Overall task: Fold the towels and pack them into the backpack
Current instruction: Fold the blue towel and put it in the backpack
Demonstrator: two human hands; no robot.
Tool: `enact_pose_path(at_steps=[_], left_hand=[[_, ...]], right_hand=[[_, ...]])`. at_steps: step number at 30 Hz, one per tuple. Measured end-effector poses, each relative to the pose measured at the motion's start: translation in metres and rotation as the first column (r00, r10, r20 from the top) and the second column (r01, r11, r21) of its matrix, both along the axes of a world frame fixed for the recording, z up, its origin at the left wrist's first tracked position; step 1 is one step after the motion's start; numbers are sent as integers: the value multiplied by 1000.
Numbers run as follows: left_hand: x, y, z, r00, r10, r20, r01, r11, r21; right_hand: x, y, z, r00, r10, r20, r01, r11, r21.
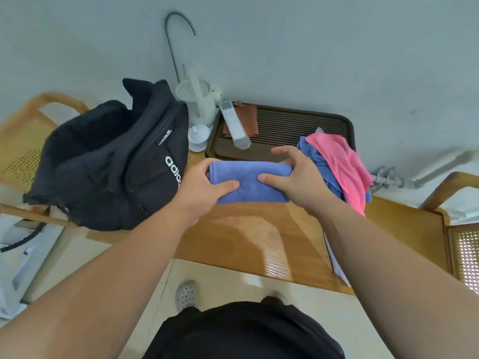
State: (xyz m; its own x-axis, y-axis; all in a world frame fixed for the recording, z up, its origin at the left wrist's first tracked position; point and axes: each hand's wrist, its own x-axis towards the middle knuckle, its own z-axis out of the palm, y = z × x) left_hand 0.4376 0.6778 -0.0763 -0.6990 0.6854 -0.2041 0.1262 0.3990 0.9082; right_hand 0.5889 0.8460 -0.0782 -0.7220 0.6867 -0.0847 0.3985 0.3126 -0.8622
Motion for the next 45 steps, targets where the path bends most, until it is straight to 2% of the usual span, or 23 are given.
enact_pose_path(at_steps=[4,10,15,19,22,25,30,34,36,38,40,41,43,44,45], left_hand=[[-48,-12,38,995,-7,-99,18,993,115],[-107,-42,106,960,-28,-279,89,974,207],[-149,-65,145,982,-40,-186,92,956,280],[-191,-84,151,992,-13,-122,54,938,343],[-223,-100,147,997,55,-50,-33,928,372],[-254,-117,136,989,140,44,-146,932,333],[-292,-138,114,980,188,64,-198,952,235],[-317,-145,87,988,148,37,-152,973,172],[-331,-143,70,996,81,-39,-78,994,77],[-346,-139,51,984,-54,-171,43,997,-65],[-359,-136,36,905,-245,-347,164,955,-245],[-365,-135,29,819,-345,-458,193,918,-347],[-377,-138,18,570,-532,-627,204,830,-519],[-382,-140,13,471,-609,-638,217,781,-586],[-387,-141,8,422,-672,-609,238,730,-641]], right_hand=[[-46,-28,40,968,-140,-207,132,990,-51],[-113,-80,90,916,-256,-308,244,967,-76],[-151,-107,128,874,-309,-376,289,951,-111],[-189,-120,147,896,-238,-375,226,971,-76],[-223,-129,147,932,-117,-343,96,992,-79],[-255,-138,140,953,-19,-304,-1,998,-64],[-299,-154,128,966,81,-245,-79,997,19],[-321,-163,118,987,140,-74,-129,983,132],[-329,-164,111,987,153,58,-162,964,212],[-335,-167,103,972,145,184,-192,944,269],[-339,-173,95,947,90,307,-189,932,311],[-340,-177,91,920,57,387,-196,923,331],[-345,-184,85,832,-19,555,-222,905,364],[-347,-187,83,791,-64,608,-210,905,369],[-351,-190,83,753,-106,649,-186,912,365]])
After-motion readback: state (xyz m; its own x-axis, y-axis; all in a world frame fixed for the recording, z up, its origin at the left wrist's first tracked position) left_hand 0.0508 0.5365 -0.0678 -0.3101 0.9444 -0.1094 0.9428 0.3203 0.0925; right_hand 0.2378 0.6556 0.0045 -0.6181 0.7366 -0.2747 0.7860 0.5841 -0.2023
